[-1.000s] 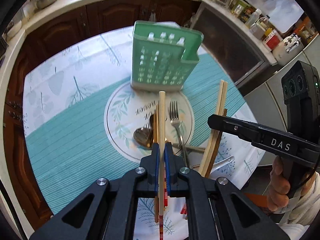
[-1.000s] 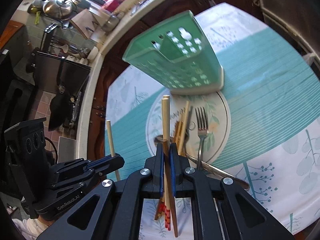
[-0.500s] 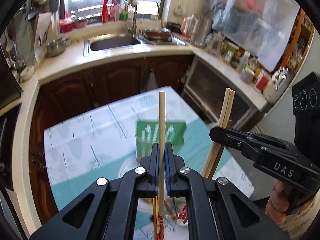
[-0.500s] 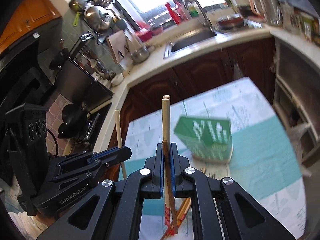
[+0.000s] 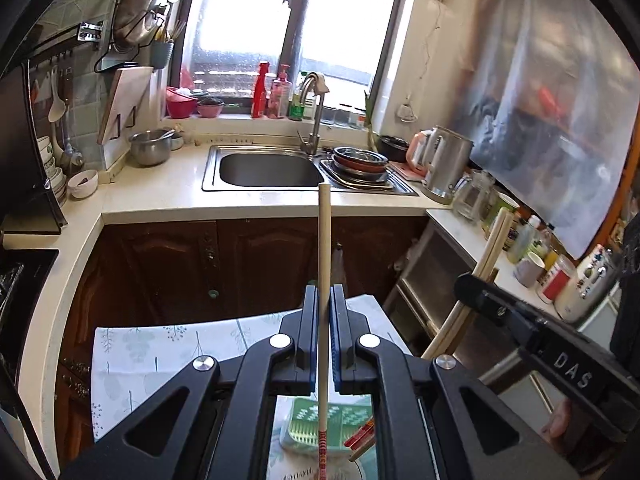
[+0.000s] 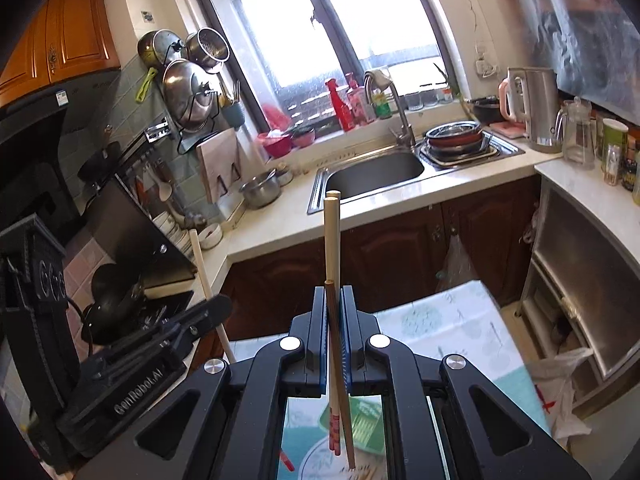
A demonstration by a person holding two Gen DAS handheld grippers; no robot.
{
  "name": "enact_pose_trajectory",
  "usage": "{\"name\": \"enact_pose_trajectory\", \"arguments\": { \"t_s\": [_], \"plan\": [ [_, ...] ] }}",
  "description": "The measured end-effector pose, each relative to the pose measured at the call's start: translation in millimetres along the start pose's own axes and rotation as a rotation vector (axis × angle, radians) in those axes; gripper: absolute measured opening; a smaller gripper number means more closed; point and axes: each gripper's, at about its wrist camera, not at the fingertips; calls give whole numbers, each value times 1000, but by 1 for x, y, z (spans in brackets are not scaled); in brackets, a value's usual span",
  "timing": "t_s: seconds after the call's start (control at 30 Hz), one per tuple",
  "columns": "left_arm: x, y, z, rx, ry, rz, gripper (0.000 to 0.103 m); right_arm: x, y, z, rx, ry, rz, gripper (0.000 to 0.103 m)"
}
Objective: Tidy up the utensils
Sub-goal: 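Lift the held chopsticks upright with both tools toward the green caddy, then lower the chopsticks into the green caddy and open both tools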
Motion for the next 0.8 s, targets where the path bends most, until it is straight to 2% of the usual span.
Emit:
{"name": "enact_pose_trajectory", "arguments": {
  "t_s": [0.17, 0.2, 0.37, 0.67, 0.8],
  "plan": [
    [-5, 9, -32, 1, -20, -3, 3, -14, -22, -32, -18, 16, 5, 5],
    [-5, 11, -34, -1, -22, 1, 3, -21, -19, -54, -17, 16, 7, 5],
    [-5, 23, -56, -26, -45, 28, 3, -36, -14, -105, -25, 2, 36, 5],
    [6, 54, -76, -87, -60, 49, 3, -70, 68, -177, 8, -41, 77, 5],
    [4, 75, -86, -68, -49, 14, 3, -74, 110, -195, 20, -58, 124, 5]
  ]
}}
Point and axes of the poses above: each gripper's, at about its wrist camera, not at the fingertips, and z roughly against the way its jaws point, x to its left, y to its underside, and after that the axes turned 7 degrees about -y, right-handed
